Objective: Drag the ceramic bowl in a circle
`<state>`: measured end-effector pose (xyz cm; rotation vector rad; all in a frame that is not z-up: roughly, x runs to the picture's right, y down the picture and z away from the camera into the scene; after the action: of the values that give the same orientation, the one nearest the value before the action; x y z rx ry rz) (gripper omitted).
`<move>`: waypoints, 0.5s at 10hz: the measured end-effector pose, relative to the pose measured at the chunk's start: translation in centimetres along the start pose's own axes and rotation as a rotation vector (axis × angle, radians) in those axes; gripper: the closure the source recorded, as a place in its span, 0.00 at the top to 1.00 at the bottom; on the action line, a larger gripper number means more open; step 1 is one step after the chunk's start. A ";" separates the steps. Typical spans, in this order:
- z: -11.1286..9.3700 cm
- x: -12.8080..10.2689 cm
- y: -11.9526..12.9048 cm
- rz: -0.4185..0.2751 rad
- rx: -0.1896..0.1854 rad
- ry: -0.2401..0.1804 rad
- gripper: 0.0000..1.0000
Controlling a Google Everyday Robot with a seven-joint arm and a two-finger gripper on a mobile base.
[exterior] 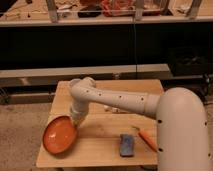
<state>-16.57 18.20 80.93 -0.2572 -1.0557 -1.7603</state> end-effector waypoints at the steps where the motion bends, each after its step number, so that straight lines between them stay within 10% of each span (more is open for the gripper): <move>1: -0.1 1.9 0.5 0.008 0.008 -0.004 0.02; 5: -0.4 6.2 4.1 0.154 0.047 0.000 0.02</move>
<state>-15.85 13.43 86.61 -0.3013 -1.0488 -1.5961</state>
